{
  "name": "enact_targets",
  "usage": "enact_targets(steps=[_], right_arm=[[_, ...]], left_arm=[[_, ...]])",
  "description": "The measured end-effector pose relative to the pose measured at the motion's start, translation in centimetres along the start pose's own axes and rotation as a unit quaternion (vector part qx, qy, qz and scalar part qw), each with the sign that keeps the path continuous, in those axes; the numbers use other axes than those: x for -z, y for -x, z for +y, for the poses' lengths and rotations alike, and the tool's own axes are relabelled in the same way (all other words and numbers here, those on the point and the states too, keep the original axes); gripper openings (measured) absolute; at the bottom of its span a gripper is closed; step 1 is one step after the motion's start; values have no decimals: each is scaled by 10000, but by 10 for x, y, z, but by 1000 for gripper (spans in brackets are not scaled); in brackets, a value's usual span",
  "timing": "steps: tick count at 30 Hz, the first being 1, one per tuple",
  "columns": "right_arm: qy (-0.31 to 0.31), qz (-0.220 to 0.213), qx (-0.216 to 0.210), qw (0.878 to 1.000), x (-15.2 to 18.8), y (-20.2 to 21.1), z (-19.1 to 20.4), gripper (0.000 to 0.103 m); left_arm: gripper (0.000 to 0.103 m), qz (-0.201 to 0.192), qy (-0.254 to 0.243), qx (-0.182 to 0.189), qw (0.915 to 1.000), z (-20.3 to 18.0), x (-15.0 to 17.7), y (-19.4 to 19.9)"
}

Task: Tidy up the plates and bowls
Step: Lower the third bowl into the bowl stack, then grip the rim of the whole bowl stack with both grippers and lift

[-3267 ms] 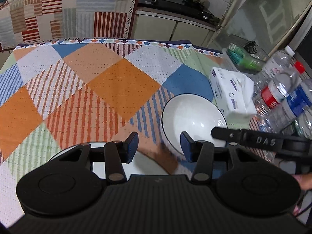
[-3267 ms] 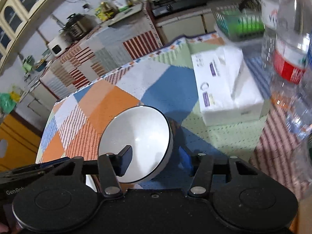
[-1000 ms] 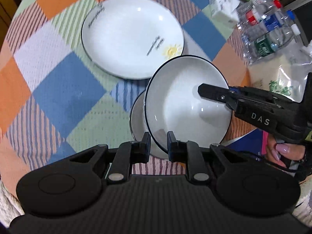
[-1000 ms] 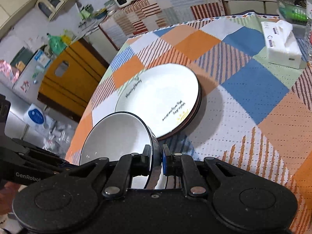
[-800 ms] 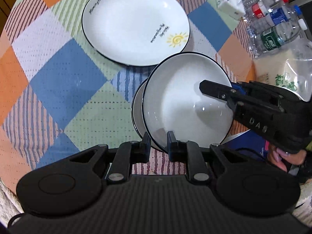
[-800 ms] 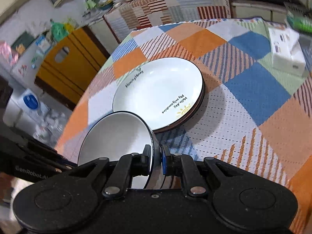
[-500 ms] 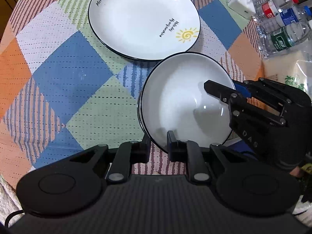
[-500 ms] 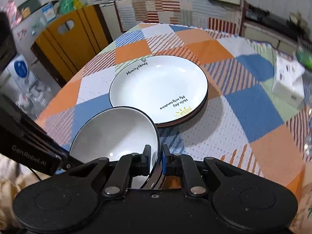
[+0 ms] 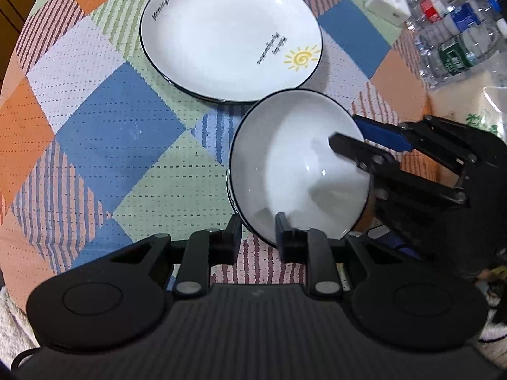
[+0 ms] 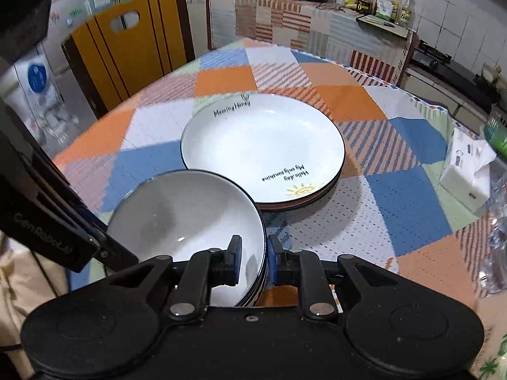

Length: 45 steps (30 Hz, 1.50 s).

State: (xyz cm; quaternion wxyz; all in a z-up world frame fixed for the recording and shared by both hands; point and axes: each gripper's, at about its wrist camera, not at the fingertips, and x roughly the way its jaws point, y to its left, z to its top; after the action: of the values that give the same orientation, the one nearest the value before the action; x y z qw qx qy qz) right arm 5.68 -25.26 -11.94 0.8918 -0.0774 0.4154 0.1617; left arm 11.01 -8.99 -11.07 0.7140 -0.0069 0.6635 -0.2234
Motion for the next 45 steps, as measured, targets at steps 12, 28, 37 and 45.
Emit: enact_targets(steps=[12,28,37,45], right_arm=[[38,-202,-652,9977,44,38,-39,70],[820,345,-1273,9879,69,-36,5,72],[1178,-262,-1135,9862,75,-60,20,92],[1298,-652,-1044,9839,75,-69,23,97]], left_arm=[[50,-1288,83,283,9912,39,10,35],[55,-830,142,479,9953,23,23,-7],[48,-1266,281,480,9904,26,30,-21],[36,-1292,600,825,9864,38,35,-35]])
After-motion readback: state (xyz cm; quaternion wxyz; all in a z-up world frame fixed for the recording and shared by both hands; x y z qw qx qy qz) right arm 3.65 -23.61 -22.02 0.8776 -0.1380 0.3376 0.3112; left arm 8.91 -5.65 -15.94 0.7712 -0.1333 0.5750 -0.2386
